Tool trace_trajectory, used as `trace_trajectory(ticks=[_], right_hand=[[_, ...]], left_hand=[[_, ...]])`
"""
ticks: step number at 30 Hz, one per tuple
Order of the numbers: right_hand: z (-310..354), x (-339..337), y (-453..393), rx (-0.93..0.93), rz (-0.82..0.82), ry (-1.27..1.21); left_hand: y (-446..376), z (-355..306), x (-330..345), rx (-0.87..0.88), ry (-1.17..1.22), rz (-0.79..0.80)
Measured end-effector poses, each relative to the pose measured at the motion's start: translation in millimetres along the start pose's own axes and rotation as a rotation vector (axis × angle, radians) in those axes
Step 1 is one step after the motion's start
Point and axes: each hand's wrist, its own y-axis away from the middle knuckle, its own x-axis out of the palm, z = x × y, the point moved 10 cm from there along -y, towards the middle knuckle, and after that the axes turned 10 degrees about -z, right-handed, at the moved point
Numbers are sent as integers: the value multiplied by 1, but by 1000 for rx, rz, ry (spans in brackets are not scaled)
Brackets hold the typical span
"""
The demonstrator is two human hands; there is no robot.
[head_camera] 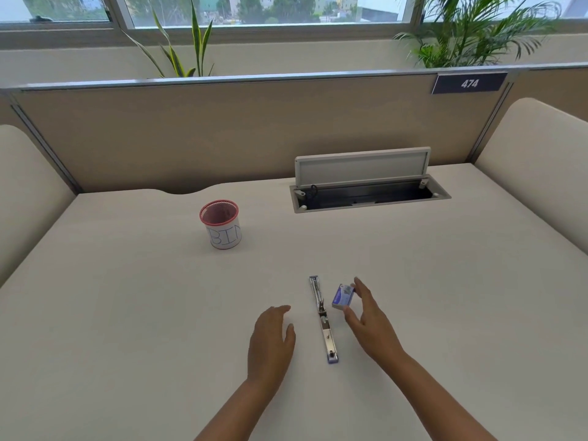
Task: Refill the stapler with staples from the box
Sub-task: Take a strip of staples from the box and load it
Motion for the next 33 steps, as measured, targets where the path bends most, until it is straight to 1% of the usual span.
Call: trace_trajectory(ticks=[3,5,6,11,18,22,24,28,30,31,33], right_hand=[[-24,-10,-9,59,1,21],[-33,-14,-14,83,33,19],[-36,-14,-16,87,59,16],[-47,-14,-26,69,155,62],[-49,-9,-33,26,272,140],[-50,-12,-36,30,275,149],[-46,-17,-38,28,229,145],[-30,-36,-38,24,-26,119],[-24,-41,-36,79,-142,88],[-21,-42,-34,102,-192,79],[-6,-40,-31,79,-246,106]], left_hand=[[8,11,14,132,-224,109],[12,6,16,243,-347,99],[13,5,16,264,-368,70],[13,-3,10,328,-386,-19],[14,-2,10,324,-402,1],[14,-1,12,322,-402,17],[14,0,11,317,-400,11],[15,1,12,312,-374,-4],[15,1,11,311,-359,-14],[15,1,11,312,-355,-19],[15,1,11,308,-347,-23]])
